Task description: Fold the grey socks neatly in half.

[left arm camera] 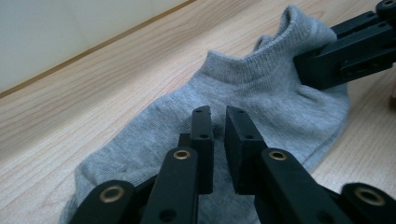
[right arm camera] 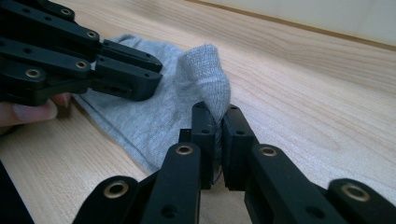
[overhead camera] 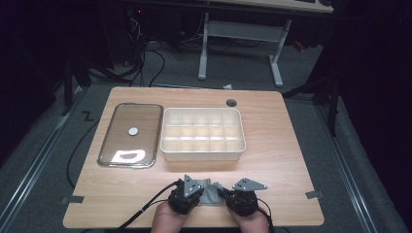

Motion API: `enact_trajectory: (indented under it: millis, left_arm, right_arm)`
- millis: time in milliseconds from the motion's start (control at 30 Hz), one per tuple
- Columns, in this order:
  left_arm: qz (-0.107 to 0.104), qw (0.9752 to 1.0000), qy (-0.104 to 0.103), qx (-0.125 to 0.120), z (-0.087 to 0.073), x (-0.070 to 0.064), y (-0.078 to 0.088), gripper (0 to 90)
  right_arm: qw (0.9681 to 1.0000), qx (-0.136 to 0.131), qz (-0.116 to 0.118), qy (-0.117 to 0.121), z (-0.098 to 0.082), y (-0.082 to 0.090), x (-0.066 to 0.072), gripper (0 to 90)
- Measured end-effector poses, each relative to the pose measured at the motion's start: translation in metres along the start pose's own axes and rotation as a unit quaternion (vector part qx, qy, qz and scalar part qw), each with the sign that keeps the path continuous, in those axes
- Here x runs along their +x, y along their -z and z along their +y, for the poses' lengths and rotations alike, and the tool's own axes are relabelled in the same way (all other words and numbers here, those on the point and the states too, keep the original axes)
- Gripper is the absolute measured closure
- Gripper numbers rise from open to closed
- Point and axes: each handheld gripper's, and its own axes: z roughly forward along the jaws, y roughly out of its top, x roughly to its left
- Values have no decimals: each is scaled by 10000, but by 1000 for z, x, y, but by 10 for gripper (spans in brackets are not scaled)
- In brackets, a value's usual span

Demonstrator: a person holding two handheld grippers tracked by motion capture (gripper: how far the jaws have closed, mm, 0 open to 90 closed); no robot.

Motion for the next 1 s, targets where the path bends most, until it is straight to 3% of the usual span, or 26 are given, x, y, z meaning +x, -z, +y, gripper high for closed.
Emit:
enact_trajectory:
  millis: [200,667,833,1000]
  left_arm:
    - [139,9998,-154,-13,1,-5,-3,827]
    - [244,9987,-437,-12,13,-21,-17,833]
    - [145,9993,-354,-22,14,-16,-14,806]
    - [86,9990,-209,-392,13,3,11,715]
  right_arm:
    - [9996,-228,161,-25,3,6,2,863]
    - [9978,-632,179,57,10,16,4,864]
    - [9980,-614,128,-14,9,15,1,863]
    - [9980,-625,47,-76,8,15,-1,863]
